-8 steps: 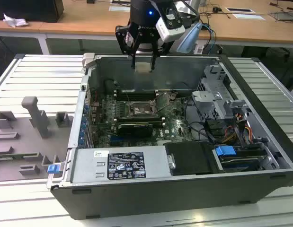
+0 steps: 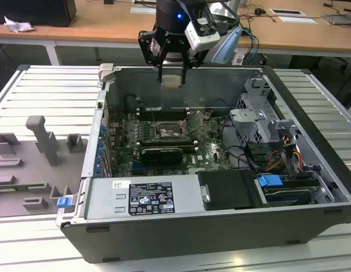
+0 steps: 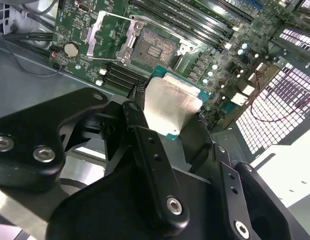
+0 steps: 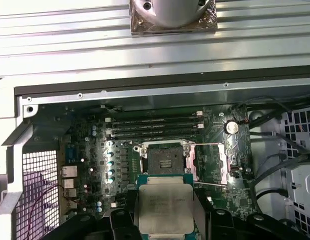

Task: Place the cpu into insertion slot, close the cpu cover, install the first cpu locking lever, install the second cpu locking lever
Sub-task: 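Place the cpu into insertion slot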

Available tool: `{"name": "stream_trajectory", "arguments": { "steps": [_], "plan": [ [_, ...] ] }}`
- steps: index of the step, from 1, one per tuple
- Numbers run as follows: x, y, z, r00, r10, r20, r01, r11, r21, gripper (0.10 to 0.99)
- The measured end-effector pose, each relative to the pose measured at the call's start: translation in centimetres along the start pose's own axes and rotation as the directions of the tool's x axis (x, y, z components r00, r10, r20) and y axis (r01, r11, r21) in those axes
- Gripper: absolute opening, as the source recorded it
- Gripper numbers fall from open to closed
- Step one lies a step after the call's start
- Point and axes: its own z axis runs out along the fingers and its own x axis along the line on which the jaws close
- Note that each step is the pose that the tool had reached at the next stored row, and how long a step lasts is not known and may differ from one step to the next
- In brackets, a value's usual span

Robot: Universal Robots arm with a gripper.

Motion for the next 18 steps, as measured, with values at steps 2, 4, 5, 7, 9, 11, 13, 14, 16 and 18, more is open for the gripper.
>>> {"name": "stream_trajectory", "arguments": {
  "steps": [2, 4, 5, 7, 9, 11, 13, 14, 16, 18],
  "plan": [
    [0.00, 0.00, 0.01, 1.0000, 0.000, -0.0001, 0.000, 1.0000, 0.000, 0.529],
    [0.00, 0.00, 0.03, 1.0000, 0.000, -0.0001, 0.000, 1.0000, 0.000, 0.529],
    [0.00, 0.00, 0.03, 1.0000, 0.000, -0.0001, 0.000, 1.0000, 0.000, 0.529],
    [-0.01, 0.00, 0.05, 1.0000, 0.007, 0.0006, -0.007, 1.0000, 0.000, 0.529],
    [0.00, -0.01, 0.09, 0.9998, 0.022, 0.0019, -0.022, 0.9998, 0.000, 0.529],
    [0.00, -0.01, 0.14, 0.9986, 0.052, 0.0045, -0.052, 0.9986, -0.001, 0.529],
    [-0.01, -0.01, 0.17, 0.9963, 0.086, 0.0076, -0.086, 0.9963, -0.002, 0.529],
    [-0.01, -0.02, 0.18, 0.9952, 0.097, 0.0085, -0.097, 0.9953, -0.002, 0.529],
    [-0.01, -0.02, 0.19, 0.9929, 0.119, 0.0104, -0.119, 0.9929, -0.003, 0.529],
    [-0.01, -0.02, 0.21, 0.9908, 0.135, 0.0118, -0.135, 0.9909, -0.003, 0.529]
  ]
}}
